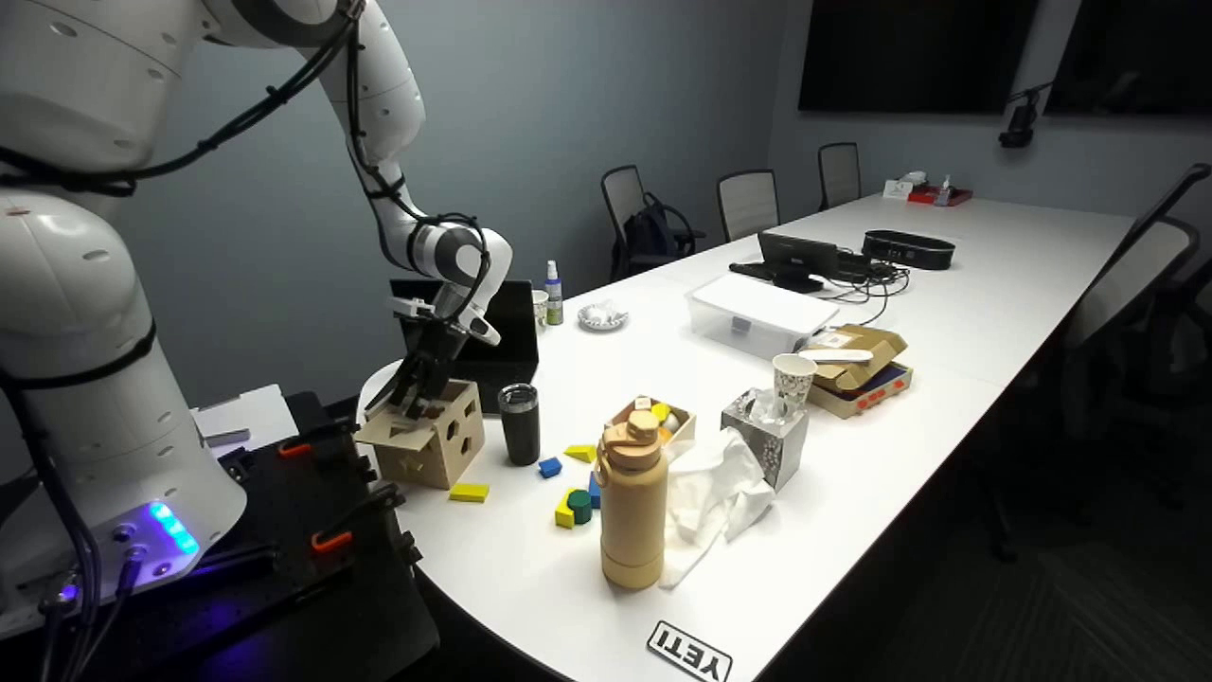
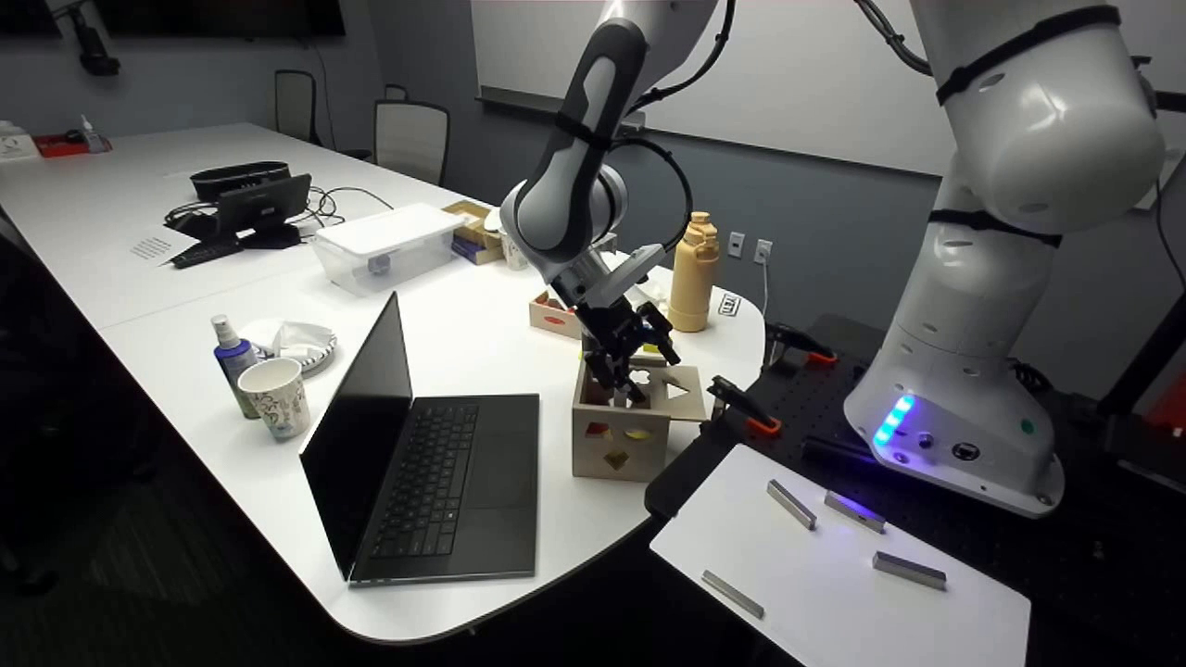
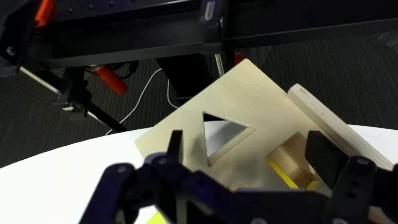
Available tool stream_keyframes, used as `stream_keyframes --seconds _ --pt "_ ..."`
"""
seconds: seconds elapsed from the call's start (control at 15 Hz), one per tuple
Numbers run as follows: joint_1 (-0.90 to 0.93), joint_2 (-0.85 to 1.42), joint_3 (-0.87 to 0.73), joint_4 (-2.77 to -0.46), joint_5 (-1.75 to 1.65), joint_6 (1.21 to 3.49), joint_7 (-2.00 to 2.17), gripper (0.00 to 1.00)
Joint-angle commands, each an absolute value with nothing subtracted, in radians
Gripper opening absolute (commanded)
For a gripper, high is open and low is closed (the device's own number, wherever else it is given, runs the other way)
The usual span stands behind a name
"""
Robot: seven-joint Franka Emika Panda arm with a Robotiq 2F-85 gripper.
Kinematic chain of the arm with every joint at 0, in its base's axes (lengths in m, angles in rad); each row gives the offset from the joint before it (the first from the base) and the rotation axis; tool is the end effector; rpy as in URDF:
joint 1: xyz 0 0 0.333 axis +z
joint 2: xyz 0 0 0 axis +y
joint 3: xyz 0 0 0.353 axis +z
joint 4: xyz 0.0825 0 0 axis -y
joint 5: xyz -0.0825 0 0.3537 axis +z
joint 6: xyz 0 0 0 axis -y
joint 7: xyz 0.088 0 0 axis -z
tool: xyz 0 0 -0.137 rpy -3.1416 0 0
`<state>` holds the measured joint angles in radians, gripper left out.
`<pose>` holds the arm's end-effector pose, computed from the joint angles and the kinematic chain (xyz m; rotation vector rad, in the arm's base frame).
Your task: Half open the wooden box by sliding the lid
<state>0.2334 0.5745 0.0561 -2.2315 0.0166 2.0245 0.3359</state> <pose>0.4029 0.1243 0.1189 2.7371 -0.0770 -1.0917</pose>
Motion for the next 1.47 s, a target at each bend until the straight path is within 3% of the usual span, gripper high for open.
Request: stream_keyframes --seconds 0.0,1.4 --pt "0.252 0.576 0.061 -2.245 0.0 2.066 0.359 1.0" --pt "0.266 0.588 0.061 -2.239 -0.001 1.956 0.369 1.0"
